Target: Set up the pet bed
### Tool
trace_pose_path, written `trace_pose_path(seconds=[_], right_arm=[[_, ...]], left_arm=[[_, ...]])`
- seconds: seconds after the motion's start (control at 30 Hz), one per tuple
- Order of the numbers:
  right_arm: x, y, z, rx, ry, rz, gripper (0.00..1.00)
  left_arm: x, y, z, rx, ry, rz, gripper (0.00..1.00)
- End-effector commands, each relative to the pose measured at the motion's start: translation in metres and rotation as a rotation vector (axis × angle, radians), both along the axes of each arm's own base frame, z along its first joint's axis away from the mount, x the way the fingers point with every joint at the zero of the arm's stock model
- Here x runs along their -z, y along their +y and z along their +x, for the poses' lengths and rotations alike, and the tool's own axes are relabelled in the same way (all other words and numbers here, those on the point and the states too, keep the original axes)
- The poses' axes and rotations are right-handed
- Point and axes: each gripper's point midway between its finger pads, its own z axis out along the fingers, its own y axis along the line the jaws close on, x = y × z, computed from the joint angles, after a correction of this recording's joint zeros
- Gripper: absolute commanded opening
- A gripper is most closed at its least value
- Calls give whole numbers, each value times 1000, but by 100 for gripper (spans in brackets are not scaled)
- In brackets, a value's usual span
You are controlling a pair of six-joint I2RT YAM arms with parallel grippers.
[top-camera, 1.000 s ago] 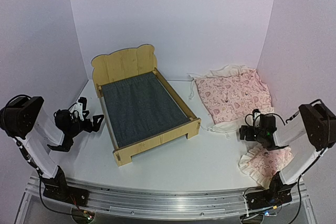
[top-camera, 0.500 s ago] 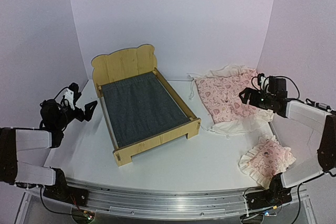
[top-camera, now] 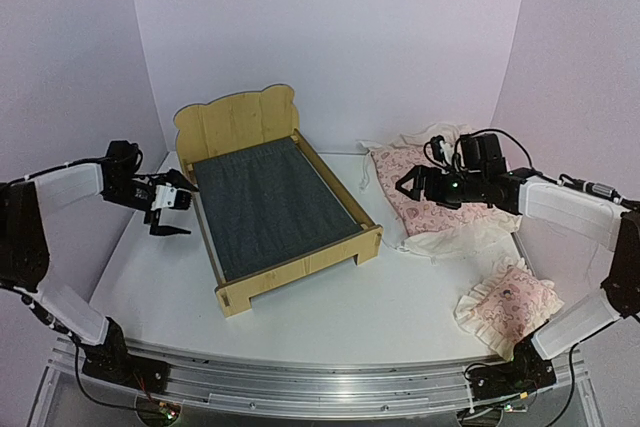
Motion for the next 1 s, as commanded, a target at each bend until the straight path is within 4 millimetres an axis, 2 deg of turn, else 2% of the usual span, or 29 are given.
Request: trace_pose_path(seconds=[0.0,0.2,0.27,0.37,0.43,0.5,0.57,0.67,0.73,0.83,0.97], right_arm=[[-1,16,-7,-30,21,5,96],[7,37,-21,-88,40,-9,96],[8,42,-26,-105,43,-11,96],[8,39,-31,-97,40,-31,96],[9,29,-32,-57,45,-64,96],[9,16,-31,1,50,-115,96],[8,-2,-27,78,52,-191,98],[8,-31,-17,184,54,-350,98],[8,-49,-7,238,50,-453,98],[12,-65,17,284,67,-514,97],[37,-76,56,301,132,-544,90]], left_arm=[[28,-8,-27,423,-127,232,99],[41,-42,-15,461,-91,236,98],[49,-44,-16,474,-48,263,95],[63,-34,-27,509,33,333,84],[66,-29,-38,535,70,362,75],[65,-28,-49,548,103,372,61],[62,-32,-60,556,124,367,46],[53,-44,-79,557,170,333,32],[46,-54,-90,555,200,304,26],[40,-64,-105,546,246,274,19],[33,-74,-123,507,331,235,12]])
